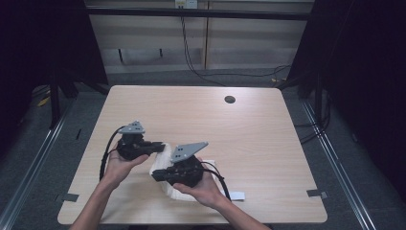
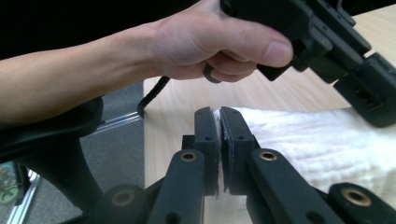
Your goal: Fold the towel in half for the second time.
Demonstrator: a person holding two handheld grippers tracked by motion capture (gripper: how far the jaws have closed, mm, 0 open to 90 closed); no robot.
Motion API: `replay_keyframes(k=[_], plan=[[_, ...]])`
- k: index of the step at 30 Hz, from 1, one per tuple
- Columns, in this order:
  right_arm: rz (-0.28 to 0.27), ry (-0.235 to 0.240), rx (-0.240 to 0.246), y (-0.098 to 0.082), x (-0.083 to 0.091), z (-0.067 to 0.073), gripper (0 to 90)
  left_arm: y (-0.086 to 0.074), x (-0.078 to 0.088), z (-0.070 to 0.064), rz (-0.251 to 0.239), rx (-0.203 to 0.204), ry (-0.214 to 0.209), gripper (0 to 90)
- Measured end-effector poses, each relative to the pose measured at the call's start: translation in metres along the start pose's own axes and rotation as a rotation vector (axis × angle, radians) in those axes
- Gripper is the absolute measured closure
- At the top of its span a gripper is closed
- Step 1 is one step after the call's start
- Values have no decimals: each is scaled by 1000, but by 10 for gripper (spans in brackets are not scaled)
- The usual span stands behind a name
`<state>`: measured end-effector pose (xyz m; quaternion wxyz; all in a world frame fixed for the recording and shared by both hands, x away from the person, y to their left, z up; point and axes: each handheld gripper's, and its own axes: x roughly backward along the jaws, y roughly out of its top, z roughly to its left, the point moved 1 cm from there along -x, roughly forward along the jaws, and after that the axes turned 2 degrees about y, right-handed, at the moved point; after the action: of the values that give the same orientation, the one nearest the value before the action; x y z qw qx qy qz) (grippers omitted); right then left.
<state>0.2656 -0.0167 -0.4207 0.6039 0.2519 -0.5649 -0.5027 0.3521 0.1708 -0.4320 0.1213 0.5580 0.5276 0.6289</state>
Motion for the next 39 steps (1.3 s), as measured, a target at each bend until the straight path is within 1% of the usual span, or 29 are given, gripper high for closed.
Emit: replay_keyframes(k=[2,5,7,9,11,12,13,15,17,18,19,22,25,27,29,30,31,33,35,36,37,38,39], plan=[[-11,-6,-20,-6,9,-4,868,3,-10,-4,12,-7,-7,853],[14,-29,-18,-15,17,-4,868,4,-25,-9,37,-13,-27,852],[24,-43,-18,-19,22,-4,868,6,-34,-14,45,-17,-40,852],[27,-47,-27,-25,28,-4,868,9,-41,-19,49,-27,-55,852],[36,-56,-32,-29,32,-4,866,12,-52,-25,84,-52,-68,852],[40,-68,-33,-32,34,-3,863,13,-58,-27,98,-63,-63,852],[42,-85,-29,-34,37,-3,862,14,-63,-29,99,-58,-71,852],[16,-114,-31,-42,44,-2,861,15,-71,-32,94,-49,-81,852],[10,-134,-49,-53,49,-3,861,14,-81,-35,116,-52,-83,851],[14,-138,-58,-58,51,-4,860,13,-86,-36,131,-58,-84,850],[27,-143,-65,-63,53,-5,860,12,-90,-37,134,-48,-89,847],[47,-156,-77,-76,59,-6,856,12,-98,-37,126,-26,-114,844],[63,-168,-100,-85,66,-9,842,10,-108,-40,148,-23,-114,839],[93,-175,-107,-93,69,-11,800,9,-115,-41,152,-11,-126,834],[112,-177,-112,-103,72,-13,771,8,-122,-43,170,-18,-130,834],[124,-184,-125,-107,74,-13,756,8,-125,-44,175,-25,-145,834],[139,-193,-127,-111,76,-14,749,8,-126,-44,176,-27,-152,828],[146,-202,-130,-115,80,-14,690,8,-129,-46,162,-6,-164,810],[145,-213,-141,-116,84,-13,613,9,-132,-48,168,-10,-168,776],[139,-220,-140,-117,85,-14,580,9,-133,-50,161,-15,-172,772],[143,-227,-148,-118,86,-14,554,10,-134,-51,154,-21,-176,755],[143,-227,-148,-118,86,-14,554,10,-134,-51,154,-21,-176,734],[151,-241,-153,-120,88,-15,512,13,-134,-53,133,-17,-179,723]])
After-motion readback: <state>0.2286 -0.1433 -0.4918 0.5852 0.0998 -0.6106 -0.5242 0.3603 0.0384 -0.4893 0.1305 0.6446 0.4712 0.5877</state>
